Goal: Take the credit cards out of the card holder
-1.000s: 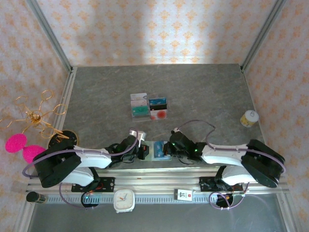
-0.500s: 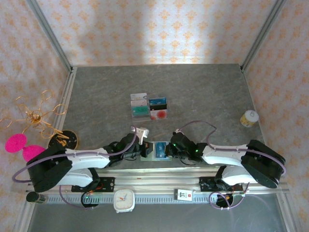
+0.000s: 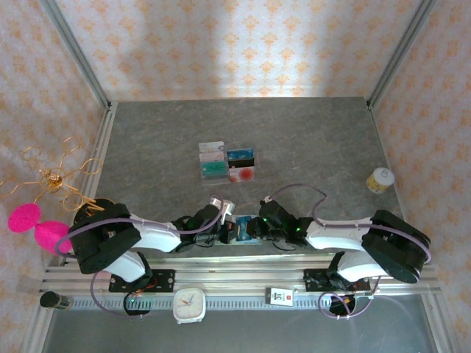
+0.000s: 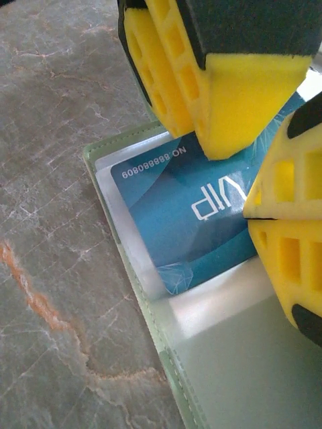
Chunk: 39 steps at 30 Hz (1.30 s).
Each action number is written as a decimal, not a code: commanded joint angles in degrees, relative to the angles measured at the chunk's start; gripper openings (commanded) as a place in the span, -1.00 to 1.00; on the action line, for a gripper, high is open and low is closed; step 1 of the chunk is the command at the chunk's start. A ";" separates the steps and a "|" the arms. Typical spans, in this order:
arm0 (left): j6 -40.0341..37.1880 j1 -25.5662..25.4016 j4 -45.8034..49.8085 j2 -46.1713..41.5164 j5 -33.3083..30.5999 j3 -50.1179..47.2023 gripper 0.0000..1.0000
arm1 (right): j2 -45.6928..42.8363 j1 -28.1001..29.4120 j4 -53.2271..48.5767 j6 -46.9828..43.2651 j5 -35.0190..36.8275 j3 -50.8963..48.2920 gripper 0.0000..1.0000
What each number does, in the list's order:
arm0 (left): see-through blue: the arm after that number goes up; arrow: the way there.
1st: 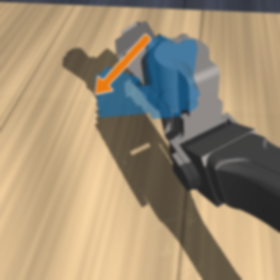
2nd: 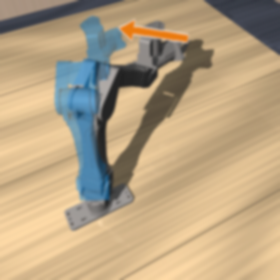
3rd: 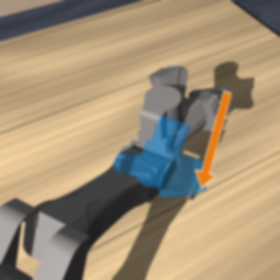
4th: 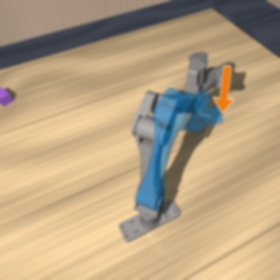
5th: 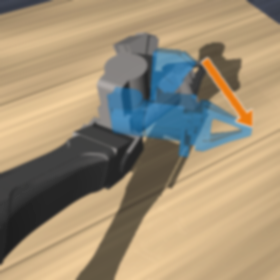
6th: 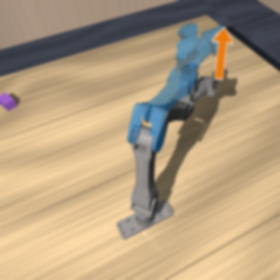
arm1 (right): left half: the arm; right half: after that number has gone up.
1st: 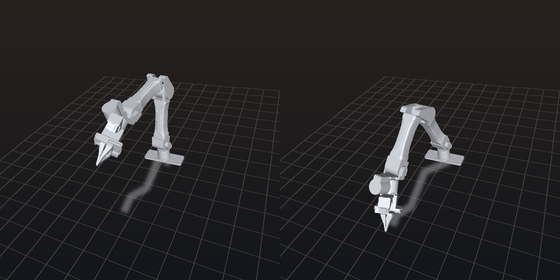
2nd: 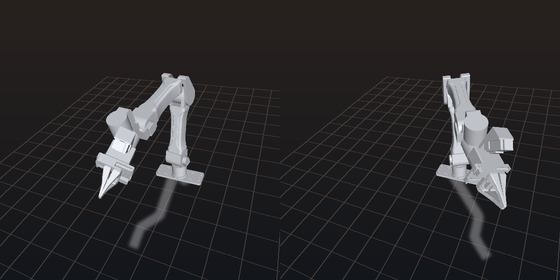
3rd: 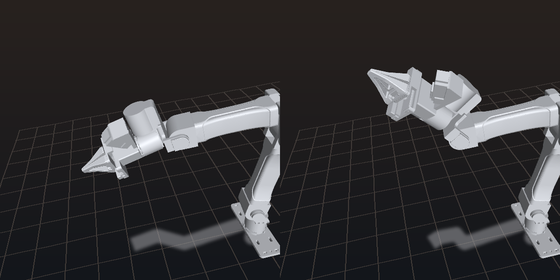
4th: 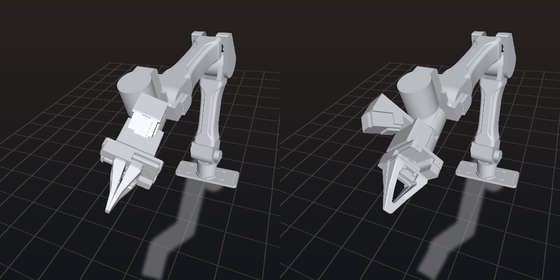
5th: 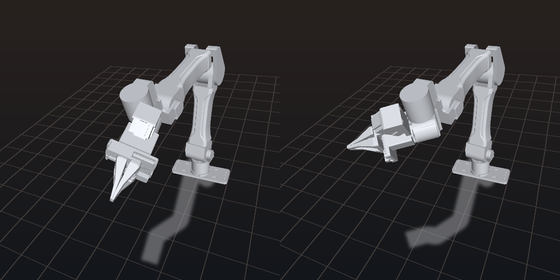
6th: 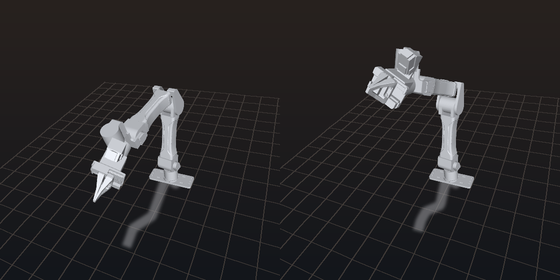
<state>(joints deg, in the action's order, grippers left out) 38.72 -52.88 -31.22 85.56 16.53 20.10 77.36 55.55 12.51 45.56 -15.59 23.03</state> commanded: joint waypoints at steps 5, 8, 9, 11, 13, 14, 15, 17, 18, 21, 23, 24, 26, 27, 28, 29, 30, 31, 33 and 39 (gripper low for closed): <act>0.51 -0.14 -1.02 -2.06 0.89 -1.28 -1.00 | -0.60 -0.12 -1.89 -0.43 2.35 0.44 -0.99; 0.75 0.65 -0.94 -7.60 0.19 -1.60 -0.82 | -5.61 -0.10 -5.52 -2.24 5.41 1.26 -1.00; 0.74 1.04 -0.87 -10.04 -0.08 -1.49 -0.76 | -7.48 -0.12 -6.38 -3.40 6.26 1.55 -1.00; 0.29 1.80 -0.63 -14.72 -0.68 -0.92 -0.66 | -11.12 -0.12 -7.04 -5.73 6.84 2.14 -1.00; -0.83 2.80 0.76 -19.73 -1.94 0.10 -0.60 | -14.87 -0.16 -7.21 -7.88 7.53 2.72 -1.00; -1.38 2.95 0.90 -21.83 -2.61 0.31 -0.54 | -16.45 -0.14 -7.45 -8.49 8.33 2.88 -1.00; -2.01 3.15 0.60 -24.09 -2.90 0.16 -0.46 | -18.22 -0.12 -7.43 -9.08 9.25 3.08 -1.00; -2.84 3.55 -0.70 -27.43 -2.66 -0.42 -0.33 | -21.04 -0.11 -6.10 -10.18 9.78 3.00 -1.00; -3.18 3.66 -1.58 -28.73 -2.03 -0.79 -0.28 | -22.28 -0.10 -5.41 -10.48 9.77 3.20 -1.00; -2.84 3.71 -6.49 -30.82 0.31 -2.68 -0.19 | -25.76 -0.11 -0.88 -9.67 10.17 2.41 -1.00; -1.28 3.73 -12.17 -31.02 1.87 -4.76 -0.16 | -28.23 -0.15 4.22 -8.00 10.75 0.93 -1.00; -0.37 3.73 -15.32 -31.07 2.35 -5.97 -0.14 | -29.46 -0.09 6.90 -7.04 11.15 0.19 -1.00; 1.27 3.75 -20.58 -31.31 2.37 -7.93 -0.09 | -31.36 -0.10 11.76 -5.59 11.69 -1.20 -1.00; 1.97 3.71 -23.02 -31.48 2.30 -8.73 -0.04 | -32.20 -0.09 13.99 -5.09 11.46 -1.87 -1.00; 2.67 3.83 -25.05 -31.72 1.91 -9.42 0.01 | -32.88 -0.13 15.79 -4.59 11.22 -2.29 -1.00; 3.18 3.92 -26.49 -31.92 1.52 -9.90 0.05 | -33.33 -0.16 17.05 -4.27 11.04 -2.59 -1.00; 3.69 4.01 -28.26 -32.15 1.34 -10.28 0.09 | -33.71 -0.13 18.21 -4.10 10.65 -2.84 -1.00; 4.26 4.06 -29.75 -32.26 1.27 -10.58 0.13 | -33.85 -0.12 18.83 -4.01 10.14 -2.80 -1.00; 5.05 4.10 -32.31 -32.23 1.46 -10.86 0.16 | -33.77 -0.14 19.34 -3.75 9.39 -2.54 -1.00; 7.25 4.10 -37.60 -30.06 2.87 -11.04 0.18 | -32.46 -0.09 23.25 -2.86 6.60 -2.89 -1.00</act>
<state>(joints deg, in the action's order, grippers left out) 44.10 -49.34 -61.36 54.65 17.69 9.65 44.58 55.44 30.35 41.80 -7.11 21.02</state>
